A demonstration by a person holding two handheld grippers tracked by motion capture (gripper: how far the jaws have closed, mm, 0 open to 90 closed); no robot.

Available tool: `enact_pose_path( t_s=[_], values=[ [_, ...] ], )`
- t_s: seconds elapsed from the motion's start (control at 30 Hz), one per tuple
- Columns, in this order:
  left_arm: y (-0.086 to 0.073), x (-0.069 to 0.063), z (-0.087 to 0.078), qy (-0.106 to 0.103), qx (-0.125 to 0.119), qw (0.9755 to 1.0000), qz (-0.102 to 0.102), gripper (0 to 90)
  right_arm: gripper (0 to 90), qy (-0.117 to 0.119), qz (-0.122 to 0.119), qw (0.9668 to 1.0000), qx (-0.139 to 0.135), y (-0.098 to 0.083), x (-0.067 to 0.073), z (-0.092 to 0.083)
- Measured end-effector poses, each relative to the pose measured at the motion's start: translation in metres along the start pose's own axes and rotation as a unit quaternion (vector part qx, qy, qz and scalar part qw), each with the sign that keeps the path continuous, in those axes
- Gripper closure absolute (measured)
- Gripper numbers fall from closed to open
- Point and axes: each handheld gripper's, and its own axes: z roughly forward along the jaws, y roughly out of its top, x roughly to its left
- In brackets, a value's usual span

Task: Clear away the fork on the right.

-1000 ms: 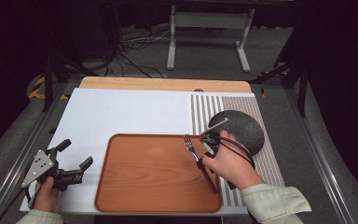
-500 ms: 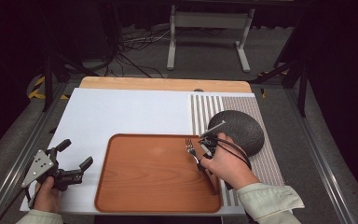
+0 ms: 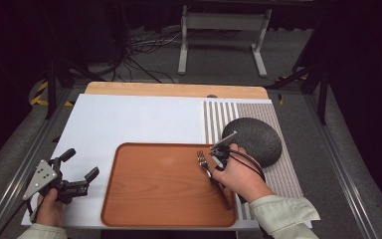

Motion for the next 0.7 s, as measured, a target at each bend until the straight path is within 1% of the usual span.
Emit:
enact_pose_path(
  t_s=[0.1, 0.33, 0.43, 0.7],
  values=[
    [-0.0001, 0.0001, -0.0001, 0.0, 0.0, 1.0, 0.0, 0.2, 78.3, -0.002, -0.001, 1.0, 0.004, 0.0003, 0.0003, 0.0015],
    [0.0002, 0.0002, -0.0004, 0.0, 0.001, 1.0, 0.0, 0.2, 78.2, -0.001, 0.006, 0.9999, 0.009, 0.0009, 0.0002, 0.0029],
    [0.0004, 0.0002, -0.0005, 0.0, 0.0, 1.0, 0.0, 0.2, 78.1, -0.006, 0.006, 0.9999, 0.011, 0.001, -0.0001, 0.0033],
    [0.0003, 0.0002, -0.0004, -0.001, 0.001, 1.0, 0.0, 0.2, 76.6, -0.006, 0.001, 0.9999, 0.01, 0.0009, -0.0012, 0.0038]
  ],
)
